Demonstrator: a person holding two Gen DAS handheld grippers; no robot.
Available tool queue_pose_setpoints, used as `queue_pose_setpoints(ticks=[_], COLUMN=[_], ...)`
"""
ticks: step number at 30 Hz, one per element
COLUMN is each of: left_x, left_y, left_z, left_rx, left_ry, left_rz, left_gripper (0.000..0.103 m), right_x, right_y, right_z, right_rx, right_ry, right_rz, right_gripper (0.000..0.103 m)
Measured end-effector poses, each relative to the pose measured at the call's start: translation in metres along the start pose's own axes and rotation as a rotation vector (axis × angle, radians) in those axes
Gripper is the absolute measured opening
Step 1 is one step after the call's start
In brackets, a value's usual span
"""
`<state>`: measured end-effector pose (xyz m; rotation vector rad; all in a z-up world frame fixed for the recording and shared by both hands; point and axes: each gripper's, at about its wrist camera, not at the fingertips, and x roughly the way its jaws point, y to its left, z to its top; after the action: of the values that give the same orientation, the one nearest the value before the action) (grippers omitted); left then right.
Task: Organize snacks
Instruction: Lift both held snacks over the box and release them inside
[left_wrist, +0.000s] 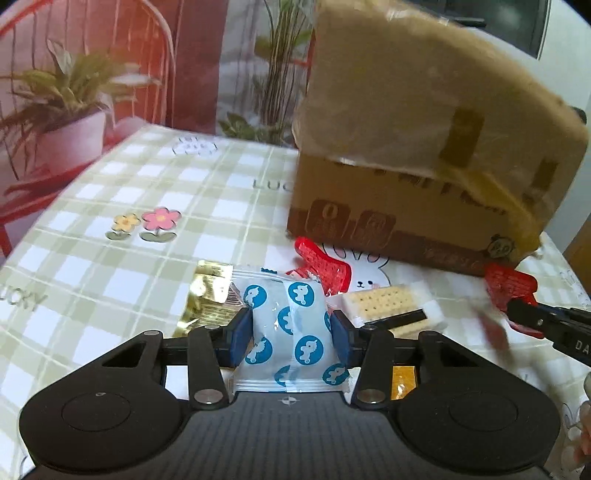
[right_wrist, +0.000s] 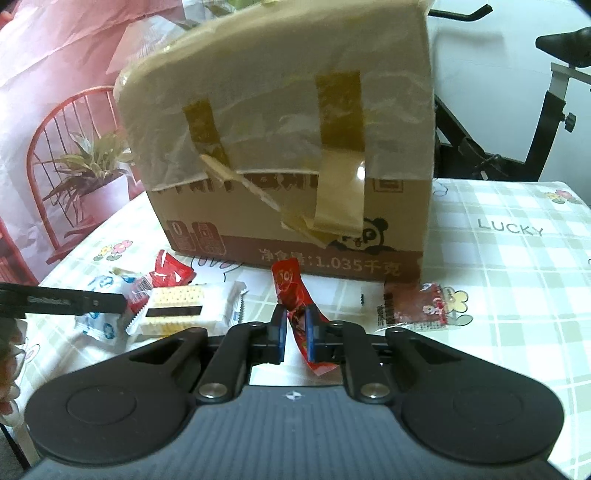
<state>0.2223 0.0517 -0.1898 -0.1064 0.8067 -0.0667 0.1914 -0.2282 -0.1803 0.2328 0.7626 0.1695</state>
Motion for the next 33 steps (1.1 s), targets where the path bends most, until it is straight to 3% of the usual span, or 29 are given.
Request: queue_pose_setpoints(ticks=[13, 20, 26, 33], left_x=[-0.045, -0.066, -0.086, -0.094], left_y=[-0.014, -0.025, -0.036, -0.059], left_z=[-0.004, 0.014, 0.051, 0.104], left_rx=[0.03, 0.063, 0.099, 0.143], left_ry=[-0.094, -0.189, -0.301, -0.427], left_rz=[-0.004, -0.018, -0.054, -0.099], left_gripper=[0.048, 0.048, 0.048, 0.049], right_x=[-0.034, -0.063, -0.089, -0.109], right_y=[0.009, 0.004, -0.003, -0.013], right_z=[-0.007, 0.003, 0.035, 0.098], right_rx=[0.016, 0.039, 0.075, 0.103], right_ry=[-0.034, -0.132, -0.255, -0.399], right_rz=[0.075, 0.089, 0.101, 0.137], right_gripper=[0.011, 0.011, 0.011, 0.011])
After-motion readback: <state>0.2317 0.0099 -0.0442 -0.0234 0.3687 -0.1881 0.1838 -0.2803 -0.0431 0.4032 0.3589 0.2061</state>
